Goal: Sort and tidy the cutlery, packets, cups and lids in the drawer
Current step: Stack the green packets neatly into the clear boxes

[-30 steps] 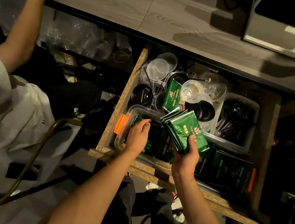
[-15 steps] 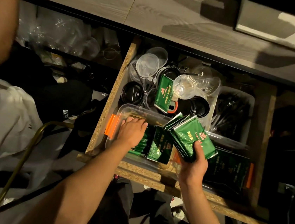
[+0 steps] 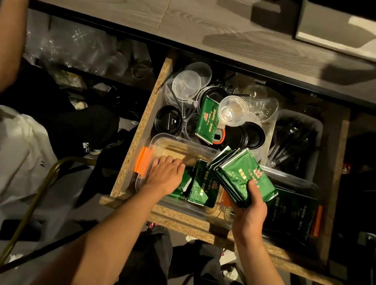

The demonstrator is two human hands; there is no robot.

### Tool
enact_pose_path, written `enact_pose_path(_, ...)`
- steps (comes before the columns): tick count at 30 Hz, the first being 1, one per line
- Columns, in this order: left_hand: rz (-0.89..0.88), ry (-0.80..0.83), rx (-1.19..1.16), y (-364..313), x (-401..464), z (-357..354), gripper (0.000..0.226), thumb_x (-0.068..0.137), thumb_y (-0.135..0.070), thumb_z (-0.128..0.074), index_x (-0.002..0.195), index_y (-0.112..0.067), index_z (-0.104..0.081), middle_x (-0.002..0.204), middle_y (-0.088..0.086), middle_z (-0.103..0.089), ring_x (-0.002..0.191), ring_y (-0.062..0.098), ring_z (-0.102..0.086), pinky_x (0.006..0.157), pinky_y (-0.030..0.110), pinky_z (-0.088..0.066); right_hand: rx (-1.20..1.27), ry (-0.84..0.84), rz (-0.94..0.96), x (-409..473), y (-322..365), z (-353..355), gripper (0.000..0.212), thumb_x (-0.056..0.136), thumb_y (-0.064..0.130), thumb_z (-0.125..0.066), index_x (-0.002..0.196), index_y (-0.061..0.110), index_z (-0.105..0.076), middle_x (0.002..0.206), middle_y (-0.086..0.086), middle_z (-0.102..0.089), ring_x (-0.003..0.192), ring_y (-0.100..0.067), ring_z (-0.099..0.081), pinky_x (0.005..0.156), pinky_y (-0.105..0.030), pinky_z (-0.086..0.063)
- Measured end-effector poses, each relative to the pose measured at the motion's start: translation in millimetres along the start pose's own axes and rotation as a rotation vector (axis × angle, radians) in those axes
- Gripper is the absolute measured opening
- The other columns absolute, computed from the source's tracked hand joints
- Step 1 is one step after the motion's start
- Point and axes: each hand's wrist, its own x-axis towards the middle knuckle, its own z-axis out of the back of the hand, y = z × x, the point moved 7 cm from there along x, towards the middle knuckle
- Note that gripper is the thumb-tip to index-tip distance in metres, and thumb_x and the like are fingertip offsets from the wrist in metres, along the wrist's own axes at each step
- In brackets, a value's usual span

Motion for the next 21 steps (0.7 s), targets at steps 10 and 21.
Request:
enact_pose_path(10,-0.029,0.022,0.088,-1,15,-6,0.044,0.103,-0.038,-0.027,0.131,-0.016,-0.053,0.127,0.008,-0.059,0.119,0.024,-0.051,0.107,0.044,-0.034,-0.013,-0.009,-0.008,5,-2,1,0.060,0.074,0.033,-0.075,0.126,0.005,-0.061,0.120,-0.011,-0.069,0.121,-0.039,-0.058,0.095,-0.061,-0.047)
enact_pose_path(21,-0.070,0.030,0.067,-3,-16,1,0.044,0.103,-0.035,-0.022,0.124,-0.017,-0.056,0.124,0.007,-0.064,0.117,0.022,-0.053,0.111,0.044,-0.029,-0.037,0.008,0.006,2,-1,-2,0.059,0.076,0.038,-0.072,0.126,0.008,-0.062,0.125,-0.012,-0.067,0.121,-0.037,-0.059,0.098,-0.065,-0.045)
